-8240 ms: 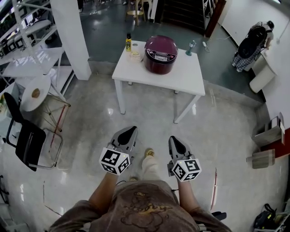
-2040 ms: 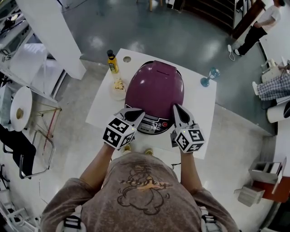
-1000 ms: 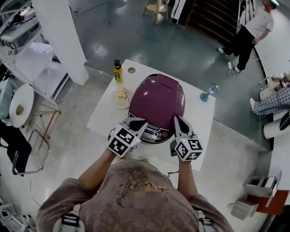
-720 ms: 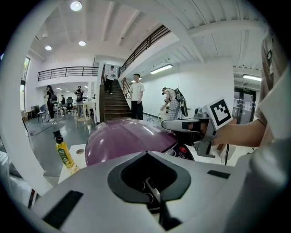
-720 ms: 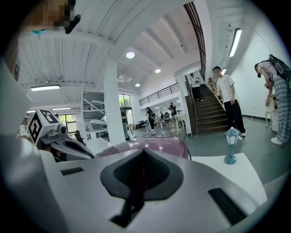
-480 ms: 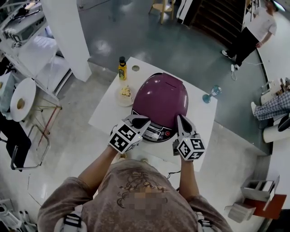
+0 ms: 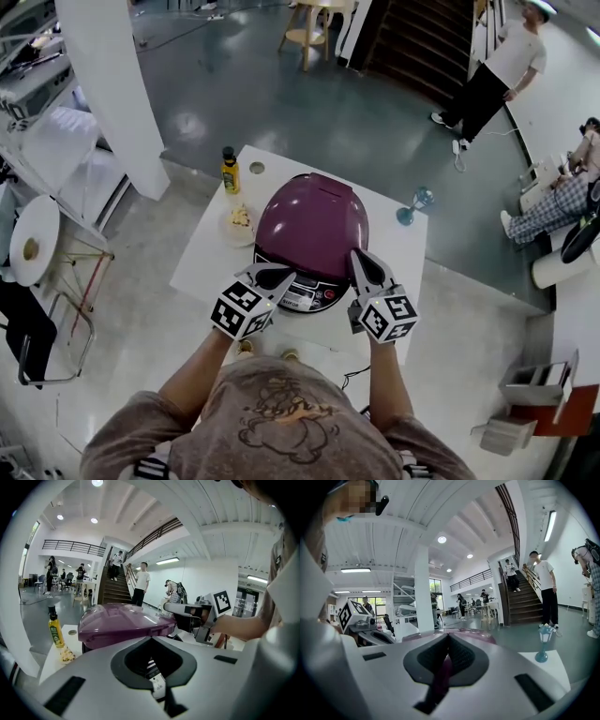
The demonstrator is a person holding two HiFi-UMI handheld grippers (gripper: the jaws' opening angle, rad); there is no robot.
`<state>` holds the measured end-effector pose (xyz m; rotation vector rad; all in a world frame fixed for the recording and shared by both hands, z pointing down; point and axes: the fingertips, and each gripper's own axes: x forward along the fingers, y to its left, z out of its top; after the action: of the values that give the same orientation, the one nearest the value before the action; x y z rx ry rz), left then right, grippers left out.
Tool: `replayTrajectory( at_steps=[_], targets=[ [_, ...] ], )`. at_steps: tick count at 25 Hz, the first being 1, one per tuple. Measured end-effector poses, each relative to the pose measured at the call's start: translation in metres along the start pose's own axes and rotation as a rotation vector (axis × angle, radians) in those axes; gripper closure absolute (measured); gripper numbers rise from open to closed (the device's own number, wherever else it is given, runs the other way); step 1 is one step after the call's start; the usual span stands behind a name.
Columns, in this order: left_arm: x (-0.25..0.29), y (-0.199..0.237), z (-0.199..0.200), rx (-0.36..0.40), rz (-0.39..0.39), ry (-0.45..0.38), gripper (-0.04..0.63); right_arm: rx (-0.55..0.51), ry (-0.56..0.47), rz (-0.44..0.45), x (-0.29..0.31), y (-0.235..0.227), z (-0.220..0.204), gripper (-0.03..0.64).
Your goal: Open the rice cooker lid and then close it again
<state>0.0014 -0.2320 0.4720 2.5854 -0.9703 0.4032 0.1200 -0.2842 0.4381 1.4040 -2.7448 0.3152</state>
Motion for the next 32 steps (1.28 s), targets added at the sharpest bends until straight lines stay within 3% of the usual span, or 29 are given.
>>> replayTrajectory(
  at_steps=[7, 32],
  targets=[
    [0.004, -0.004, 0.007, 0.010, -0.023, -0.004, 0.577, 0.019, -0.038, 0.001, -0.001, -0.002, 0.027, 0.614],
    [0.005, -0.008, 0.021, -0.002, -0.064, -0.029, 0.577, -0.139, -0.171, 0.013, 0.026, -0.031, 0.152, 0.614]
  ],
)
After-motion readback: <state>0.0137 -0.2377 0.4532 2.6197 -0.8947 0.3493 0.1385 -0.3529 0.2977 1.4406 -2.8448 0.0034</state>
